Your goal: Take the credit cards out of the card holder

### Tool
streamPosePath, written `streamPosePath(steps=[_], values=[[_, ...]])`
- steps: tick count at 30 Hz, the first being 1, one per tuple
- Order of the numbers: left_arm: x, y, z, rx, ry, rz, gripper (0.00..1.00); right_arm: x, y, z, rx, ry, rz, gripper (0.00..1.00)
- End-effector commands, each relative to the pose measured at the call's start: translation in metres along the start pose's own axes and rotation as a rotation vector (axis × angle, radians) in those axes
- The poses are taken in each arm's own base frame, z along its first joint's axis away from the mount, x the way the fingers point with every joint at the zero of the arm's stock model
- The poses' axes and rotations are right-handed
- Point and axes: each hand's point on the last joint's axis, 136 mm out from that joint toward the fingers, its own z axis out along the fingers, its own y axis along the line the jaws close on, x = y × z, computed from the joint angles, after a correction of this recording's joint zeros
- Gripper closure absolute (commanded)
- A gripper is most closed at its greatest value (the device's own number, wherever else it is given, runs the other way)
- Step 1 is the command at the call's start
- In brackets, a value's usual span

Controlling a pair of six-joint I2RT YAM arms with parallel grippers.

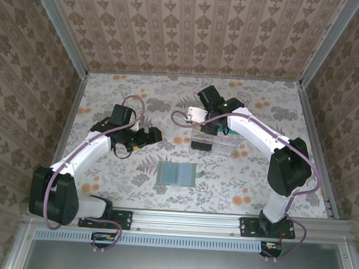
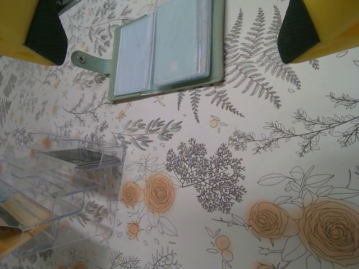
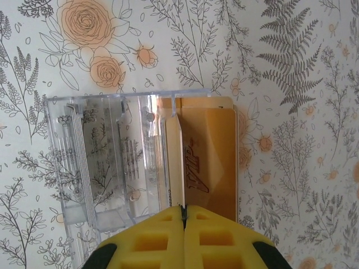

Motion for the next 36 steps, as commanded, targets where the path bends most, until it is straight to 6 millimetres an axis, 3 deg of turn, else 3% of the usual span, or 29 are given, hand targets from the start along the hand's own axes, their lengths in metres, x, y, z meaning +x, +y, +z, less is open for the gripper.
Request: streamPosePath(steps=[1,2,6,19,26,31,36], values=[[-0.006,-0.004,-0.005,0.016,-0.009,0.026,0.0,0.003,0.003,0.005,-0.034,0.006,0.023,0.95],[-0.006,-0.004,-0.005,0.017,-0.01,0.025,0.0,0.004,0.002,0.006,-0.032,0.009,0.029,0.88],[-0.005,-0.004,-0.005,0.017,-0.01,0.021,0.0,0.005,-0.005,0.007,-0.009,0.011,0.057,0.78],[0.003,-0.001,-0.009,0.015,-0.016,0.009,0.0,0.013,-0.035,0.013,0.148,0.054,0.122,0.69],[0.006,-0.001,-0.004,0.033,-0.007,-0.006,0.0,-0.003,-0.045,-0.028,0.194,-0.12,0.341,0.6],[0.011,-0.002,0.003,0.039,0.01,-0.019,0.04,-0.012,-0.041,-0.064,0.167,-0.28,0.626,0.65],[0.021,-0.002,0.016,0.039,0.055,-0.028,0.14,-0.006,-0.01,-0.081,0.051,-0.302,0.861,0.73]])
